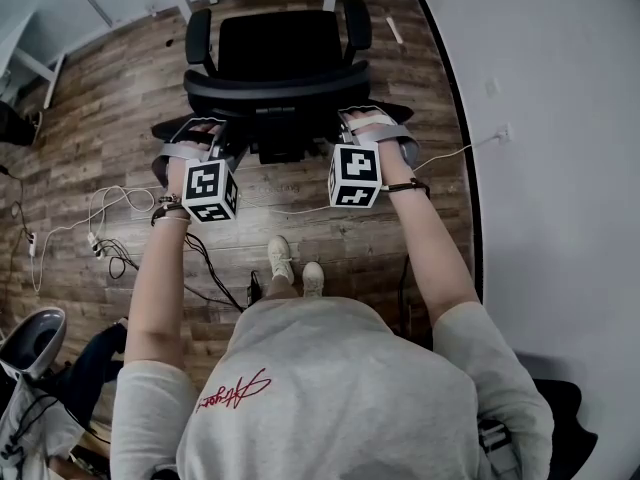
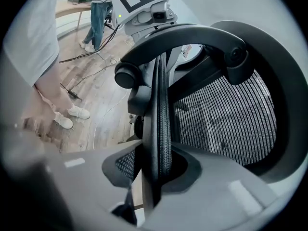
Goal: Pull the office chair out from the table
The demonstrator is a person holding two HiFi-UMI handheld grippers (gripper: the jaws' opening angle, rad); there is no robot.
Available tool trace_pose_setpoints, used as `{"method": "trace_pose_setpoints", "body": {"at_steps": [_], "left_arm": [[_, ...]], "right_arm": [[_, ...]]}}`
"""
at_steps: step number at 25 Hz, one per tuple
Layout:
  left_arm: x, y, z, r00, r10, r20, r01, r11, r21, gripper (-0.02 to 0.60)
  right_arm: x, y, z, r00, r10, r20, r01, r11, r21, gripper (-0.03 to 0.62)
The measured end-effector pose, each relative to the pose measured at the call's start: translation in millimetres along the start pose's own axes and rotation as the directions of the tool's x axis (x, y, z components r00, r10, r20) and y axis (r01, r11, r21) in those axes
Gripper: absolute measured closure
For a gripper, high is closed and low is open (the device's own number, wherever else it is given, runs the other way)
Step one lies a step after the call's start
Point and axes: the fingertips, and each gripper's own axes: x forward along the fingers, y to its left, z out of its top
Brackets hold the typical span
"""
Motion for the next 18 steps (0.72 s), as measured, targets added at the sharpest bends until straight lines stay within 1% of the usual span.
{"method": "trace_pose_setpoints", "body": {"at_steps": [12, 18], "left_arm": [[-9, -12, 13, 1.000, 0.013, -0.005, -0.013, 1.000, -0.001, 0.475], [-16, -26, 23, 1.000, 0.010, -0.011, -0.010, 1.000, -0.006, 0.474]], "right_arm": [[-13, 13, -3, 1.000, -0.015, 0.009, 0.015, 1.000, -0.016, 0.507], [-25, 26, -4, 1.000, -0.024, 0.017, 0.025, 1.000, -0.019, 0.507]]}}
